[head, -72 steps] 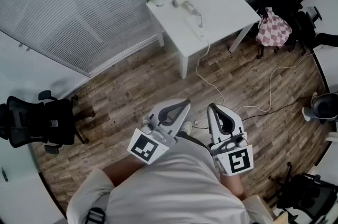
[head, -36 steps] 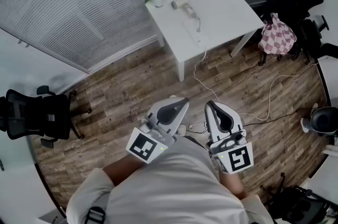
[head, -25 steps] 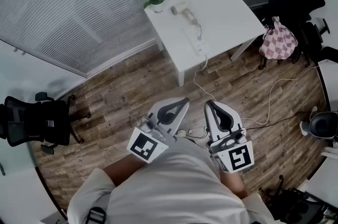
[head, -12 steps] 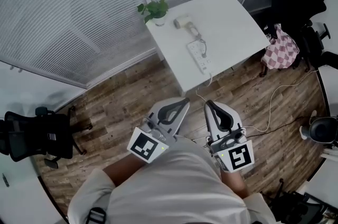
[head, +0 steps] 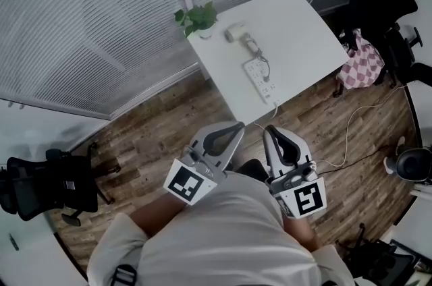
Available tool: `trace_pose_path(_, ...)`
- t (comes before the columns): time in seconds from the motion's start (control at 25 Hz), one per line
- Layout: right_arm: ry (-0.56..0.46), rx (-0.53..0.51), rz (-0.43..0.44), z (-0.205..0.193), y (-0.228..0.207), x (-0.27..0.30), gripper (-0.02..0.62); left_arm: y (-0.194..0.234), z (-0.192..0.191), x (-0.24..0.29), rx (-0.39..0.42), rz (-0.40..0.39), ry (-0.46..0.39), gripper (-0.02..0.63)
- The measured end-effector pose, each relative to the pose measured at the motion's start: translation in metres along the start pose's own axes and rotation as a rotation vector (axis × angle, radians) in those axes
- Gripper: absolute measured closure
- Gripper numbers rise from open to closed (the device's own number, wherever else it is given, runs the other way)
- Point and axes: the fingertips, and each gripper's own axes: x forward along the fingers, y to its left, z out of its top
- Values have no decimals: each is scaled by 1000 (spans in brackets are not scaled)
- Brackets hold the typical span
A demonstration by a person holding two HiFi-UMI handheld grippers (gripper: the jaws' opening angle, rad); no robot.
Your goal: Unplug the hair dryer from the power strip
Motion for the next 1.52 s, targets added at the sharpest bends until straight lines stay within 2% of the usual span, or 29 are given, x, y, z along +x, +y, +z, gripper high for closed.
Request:
trace_pose_path(0.24,33,-6,7,-9,-4,12,561,14,-5,2,-31,9,3,577)
trace_pose_path(0.6,23,-14,-7,-6,-30,24,561,28,-4,22,-40,18,1,577)
trace_pose_path(0.96,23,-9,-20,-7,-84,41,561,46,-8,74,-27,11,17,577)
trace_pose_path(1.52,-5,11,23,-3,-177,78,561,77,-4,165,4,62,38,577)
